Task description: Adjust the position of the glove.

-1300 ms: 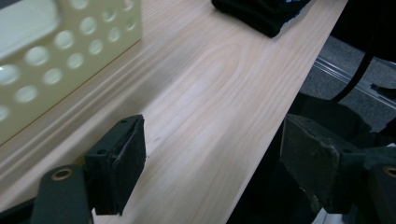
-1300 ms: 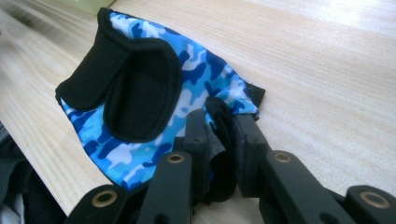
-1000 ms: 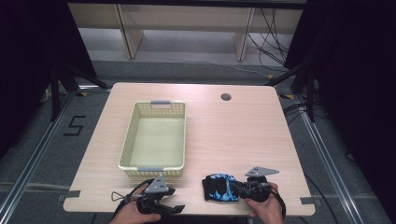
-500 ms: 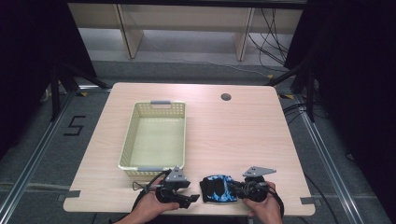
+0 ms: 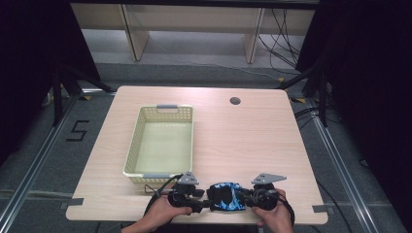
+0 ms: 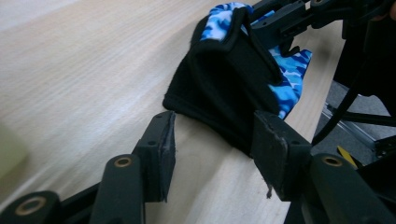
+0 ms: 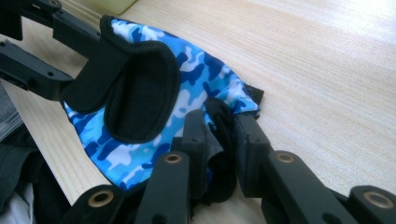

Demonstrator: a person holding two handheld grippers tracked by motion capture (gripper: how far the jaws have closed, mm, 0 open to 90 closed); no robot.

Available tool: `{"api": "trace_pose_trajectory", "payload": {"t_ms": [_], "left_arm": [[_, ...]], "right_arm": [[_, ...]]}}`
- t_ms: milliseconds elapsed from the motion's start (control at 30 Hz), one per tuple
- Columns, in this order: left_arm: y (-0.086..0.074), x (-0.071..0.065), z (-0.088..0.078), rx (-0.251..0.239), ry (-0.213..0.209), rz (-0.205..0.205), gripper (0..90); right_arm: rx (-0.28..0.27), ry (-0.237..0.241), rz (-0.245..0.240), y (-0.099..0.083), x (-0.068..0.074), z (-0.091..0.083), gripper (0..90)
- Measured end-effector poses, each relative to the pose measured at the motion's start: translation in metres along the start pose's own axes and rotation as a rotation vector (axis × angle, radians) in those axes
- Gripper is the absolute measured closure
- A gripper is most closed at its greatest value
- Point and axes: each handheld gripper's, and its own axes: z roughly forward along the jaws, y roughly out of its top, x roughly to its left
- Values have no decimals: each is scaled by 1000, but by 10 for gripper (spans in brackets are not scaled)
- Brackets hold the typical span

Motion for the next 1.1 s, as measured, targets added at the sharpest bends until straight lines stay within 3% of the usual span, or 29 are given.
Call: {"api": "trace_pose_trajectory", "payload": {"t_ms": [67,100,267,367,467,533,667,733,767,800,933,967,1000,1033,1100], "left_arm": [[1,1,2,0,-1,-5,511],[2,2,3,-4,-14,-44,526],[3,3,6,11,-34,-60,538],[4,2,2,23,-42,-124,536],[3,1,0,17,-46,-134,536],[1,-1,-1,55,-24,-127,544],[2,0,3,45,-27,-141,565],[4,0,5,43,-31,-160,593],[3,0,10,5,-53,-176,610],[5,0,9,34,-50,-190,610],[4,2,13,14,-62,-208,701],[4,5,14,12,-64,-226,720],[4,5,14,12,-64,-226,742],[3,7,15,-1,-71,-252,761],[4,8,15,1,-71,-242,777]], "right_arm": [[-1,0,-1,0,0,0,770],[-5,-2,-2,0,0,0,769],[-6,1,-6,0,-1,1,767],[-9,-5,-7,-1,-1,1,765],[-6,5,-5,0,0,1,762],[0,5,-10,0,2,2,761],[-9,10,-3,0,2,3,761],[-4,-1,-6,0,1,2,762],[2,-2,2,0,0,1,762],[2,-2,2,0,0,1,762],[-7,-6,6,-1,-1,0,769],[-10,14,16,-1,-2,0,770],[-10,14,16,-1,-2,0,770],[-12,4,16,-2,-3,-1,772],[-10,9,15,-2,-4,-1,772]]}}
